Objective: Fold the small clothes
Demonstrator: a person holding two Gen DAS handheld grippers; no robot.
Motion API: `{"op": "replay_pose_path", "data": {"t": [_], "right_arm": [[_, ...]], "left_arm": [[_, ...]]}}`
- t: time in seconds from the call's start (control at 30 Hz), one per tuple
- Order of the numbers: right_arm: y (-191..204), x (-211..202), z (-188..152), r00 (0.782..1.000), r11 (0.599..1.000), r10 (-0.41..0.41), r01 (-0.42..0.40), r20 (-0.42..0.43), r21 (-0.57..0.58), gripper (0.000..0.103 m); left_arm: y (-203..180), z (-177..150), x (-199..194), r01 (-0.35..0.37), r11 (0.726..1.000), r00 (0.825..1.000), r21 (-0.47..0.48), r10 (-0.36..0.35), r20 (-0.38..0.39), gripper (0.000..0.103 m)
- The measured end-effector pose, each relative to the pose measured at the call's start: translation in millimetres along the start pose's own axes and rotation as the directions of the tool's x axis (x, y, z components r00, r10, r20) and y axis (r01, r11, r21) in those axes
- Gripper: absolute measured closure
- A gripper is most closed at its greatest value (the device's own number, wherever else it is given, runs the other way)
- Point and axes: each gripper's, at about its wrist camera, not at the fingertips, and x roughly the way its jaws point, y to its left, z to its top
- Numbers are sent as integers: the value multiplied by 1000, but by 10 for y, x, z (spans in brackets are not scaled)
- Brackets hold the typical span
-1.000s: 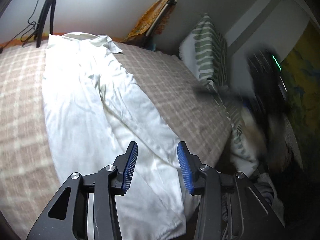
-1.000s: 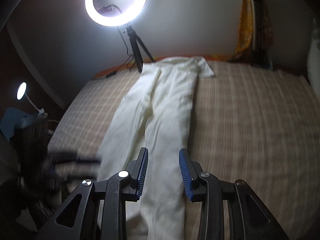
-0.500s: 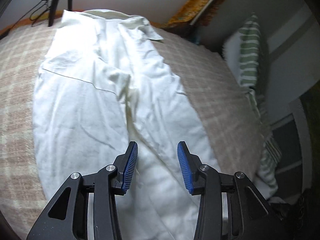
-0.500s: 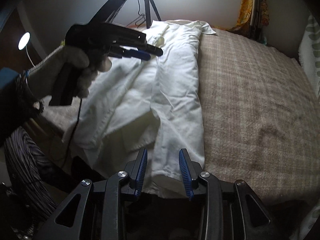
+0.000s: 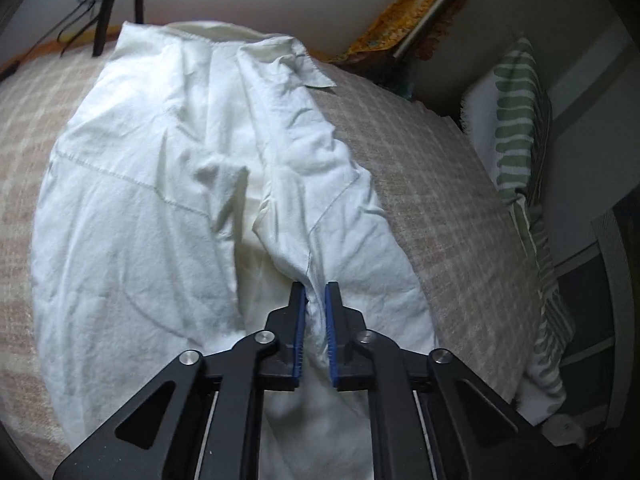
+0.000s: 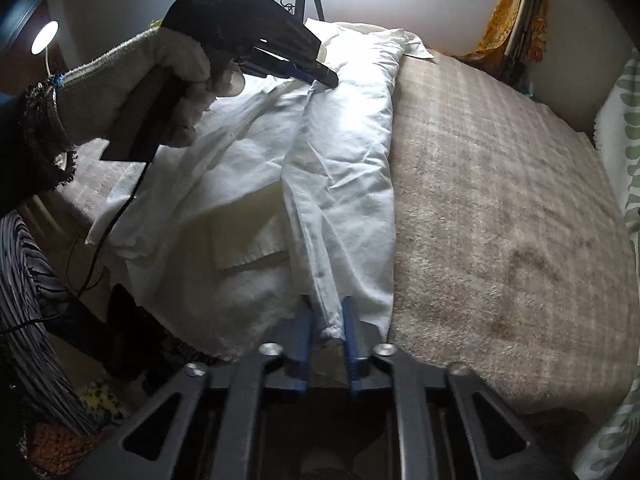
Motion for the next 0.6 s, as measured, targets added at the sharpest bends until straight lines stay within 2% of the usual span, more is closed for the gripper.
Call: {"op": "replay_pose_path", "data": {"t": [0.13,0.27,0.37,0.43,0.6], "right_arm": [[44,-69,13,1000,1000,11,-11,23,-9,102],[43,-155,65,994,995,91,-94,52,42,102],[120,-240,106,982,983,170,-175,81,60,102],[193,-251,139,977,978,196,-201,90,56,102],[493,-118,222,973,975,222,-223,60,6,102]], "left_arm": [[-134,54,-80,-11,998,999,62,9,31,100],[-178,145,-204,-16,995,999,99,11,50,100],[-151,208,-308,-22,994,998,111,15,64,100],[-105,231,-350,-27,993,998,117,19,67,100],[115,174,-293,-47,995,998,90,43,44,100]]}}
